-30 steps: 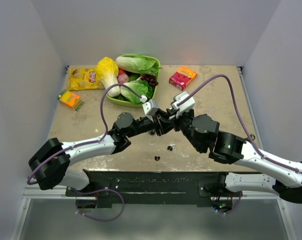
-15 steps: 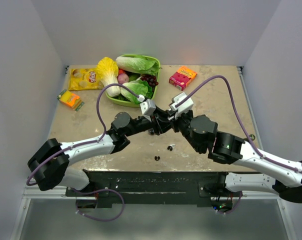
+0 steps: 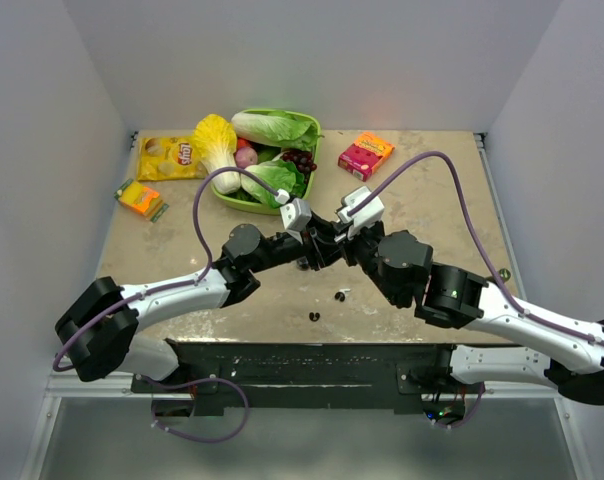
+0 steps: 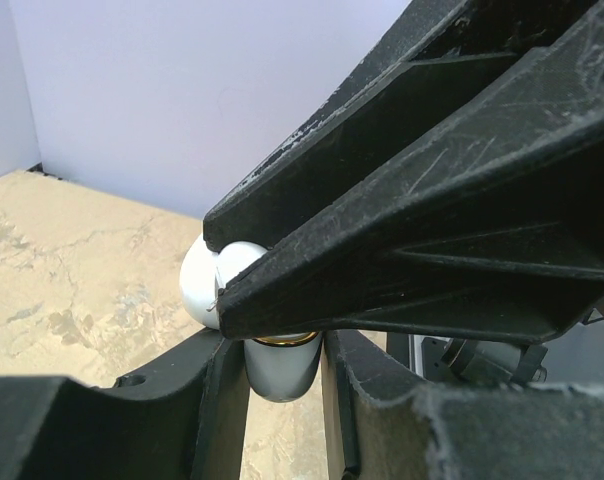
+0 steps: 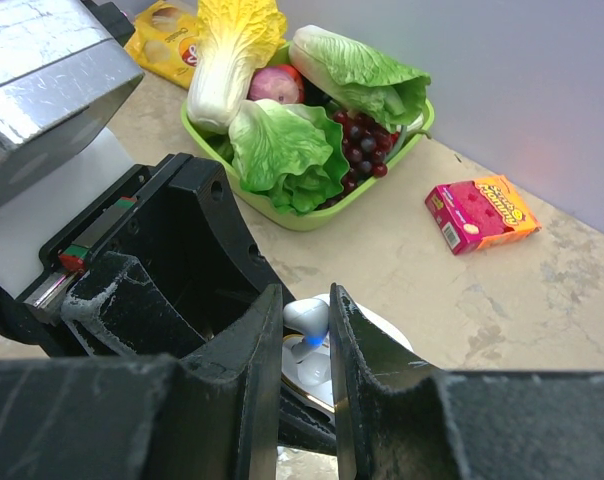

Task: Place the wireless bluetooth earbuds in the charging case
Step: Place the earbud in the charging case.

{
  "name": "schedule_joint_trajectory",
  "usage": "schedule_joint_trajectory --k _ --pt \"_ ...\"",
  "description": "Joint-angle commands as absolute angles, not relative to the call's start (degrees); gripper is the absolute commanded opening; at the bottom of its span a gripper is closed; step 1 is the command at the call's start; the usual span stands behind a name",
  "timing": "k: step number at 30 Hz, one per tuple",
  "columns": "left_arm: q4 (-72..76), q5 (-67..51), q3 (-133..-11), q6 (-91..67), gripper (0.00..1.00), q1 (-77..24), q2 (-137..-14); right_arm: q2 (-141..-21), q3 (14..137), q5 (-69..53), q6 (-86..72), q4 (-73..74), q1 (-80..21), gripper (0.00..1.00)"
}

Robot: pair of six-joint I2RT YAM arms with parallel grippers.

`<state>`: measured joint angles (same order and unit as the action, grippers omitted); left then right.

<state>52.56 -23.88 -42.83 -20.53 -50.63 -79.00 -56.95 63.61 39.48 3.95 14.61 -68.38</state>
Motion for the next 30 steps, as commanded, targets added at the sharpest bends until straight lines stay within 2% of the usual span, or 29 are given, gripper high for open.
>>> schedule_joint_trajectory --k 1,3,7,13,30 --pt "56.5 -24.1 -43.5 -21.0 0.00 -50.3 -76.9 -56.5 63.5 38.7 3.7 14.9 -69.0 0.00" --pt "56.5 -24.1 -43.5 -21.0 0.00 -50.3 -76.9 -56.5 63.6 38.8 3.4 14.9 -69.1 0.01" --pt "56.3 -24.0 -43.5 -20.9 0.00 -50.3 -76.7 -56.3 63.9 39.3 3.0 14.9 -69.2 0.16" --pt "56.3 -24.0 -43.5 -20.9 0.00 -50.3 -76.8 -56.1 64.6 40.0 2.5 14.9 -69.1 0.27" --pt "56.1 -23.8 -42.9 -20.8 0.00 -50.3 -76.6 -56.2 67.6 42.1 0.6 14.0 -69.1 0.43"
